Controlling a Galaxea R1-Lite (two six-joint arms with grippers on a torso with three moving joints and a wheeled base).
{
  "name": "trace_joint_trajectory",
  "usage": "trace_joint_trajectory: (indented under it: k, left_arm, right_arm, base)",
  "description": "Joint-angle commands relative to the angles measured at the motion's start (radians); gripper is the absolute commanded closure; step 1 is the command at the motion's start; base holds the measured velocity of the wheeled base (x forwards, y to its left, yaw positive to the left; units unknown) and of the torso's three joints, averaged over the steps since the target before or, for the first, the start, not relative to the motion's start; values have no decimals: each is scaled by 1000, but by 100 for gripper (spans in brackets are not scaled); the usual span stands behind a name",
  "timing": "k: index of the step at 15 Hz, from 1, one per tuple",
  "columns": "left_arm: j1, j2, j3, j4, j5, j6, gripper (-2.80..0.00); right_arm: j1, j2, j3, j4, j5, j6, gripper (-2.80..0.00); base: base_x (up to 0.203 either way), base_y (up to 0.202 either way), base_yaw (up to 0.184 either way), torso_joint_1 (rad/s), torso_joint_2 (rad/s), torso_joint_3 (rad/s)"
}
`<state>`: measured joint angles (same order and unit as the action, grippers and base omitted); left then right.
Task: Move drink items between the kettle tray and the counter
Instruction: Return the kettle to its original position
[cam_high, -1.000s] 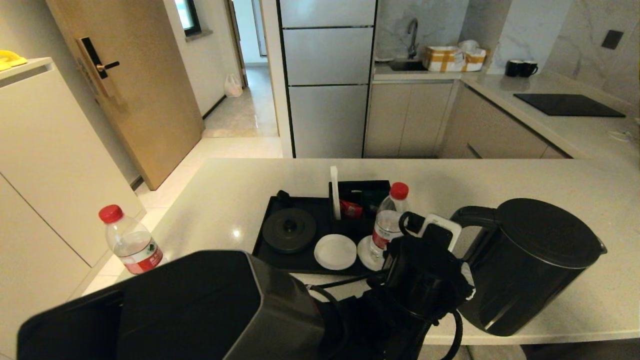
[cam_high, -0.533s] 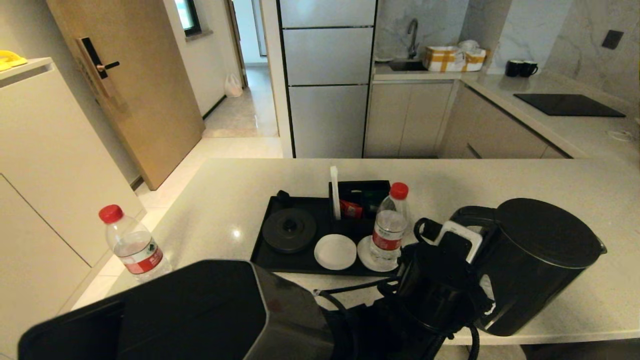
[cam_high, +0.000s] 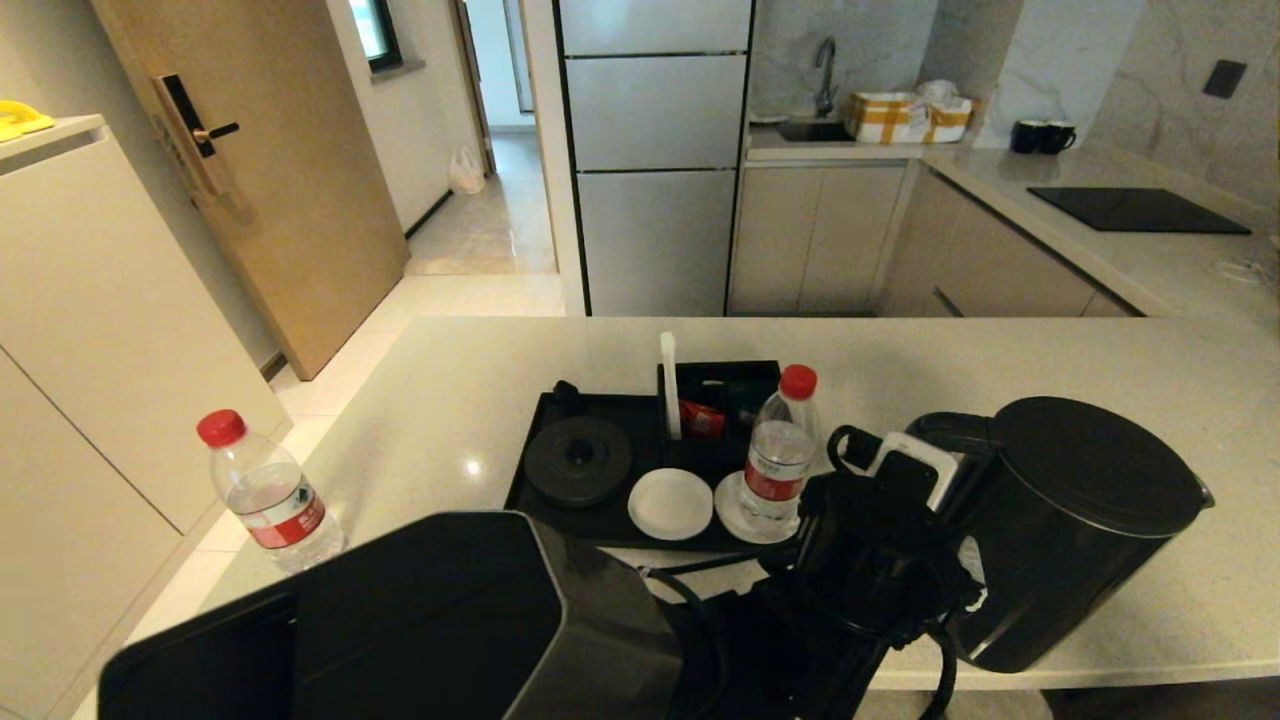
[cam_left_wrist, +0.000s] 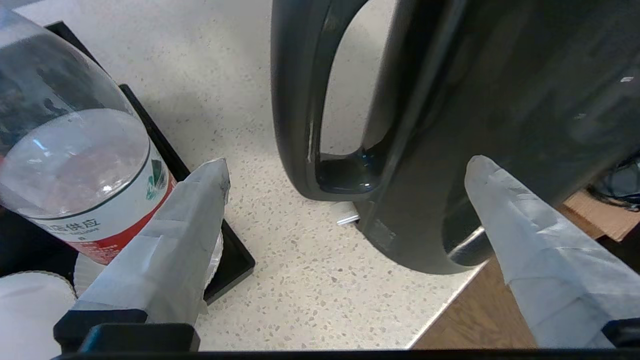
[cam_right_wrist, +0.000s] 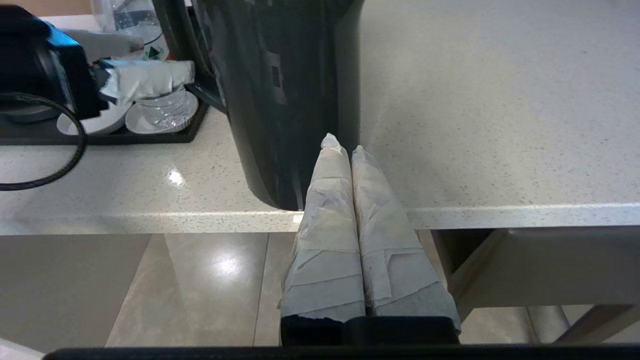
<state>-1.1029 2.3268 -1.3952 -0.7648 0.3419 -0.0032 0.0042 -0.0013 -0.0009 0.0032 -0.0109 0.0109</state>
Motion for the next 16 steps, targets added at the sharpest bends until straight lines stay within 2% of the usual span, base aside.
trace_joint_trajectory:
  k: [1,4,7,9,16]
  left_arm:
    - [8,19,-10,-2,3,0,-280]
    - [44,71,-87,24,5,5,-280]
    - [44,89,-132,56,8,5,-280]
    - [44,117,-209,91,16,8,-280]
    - [46,146,-283,148,20,9,-280]
  right_arm:
    - [0,0,1,0,0,0,0]
    - [0,0,1,0,0,0,0]
    - [0,0,-1,0,0,0,0]
    - [0,0,1,0,0,0,0]
    - [0,0,1,0,0,0,0]
  base:
    - [0,0,0,0,0,0]
    - [0,0,0,0,0,0]
    - [0,0,0,0,0,0]
    - [0,0,0,0,0,0]
    - [0,0,0,0,0,0]
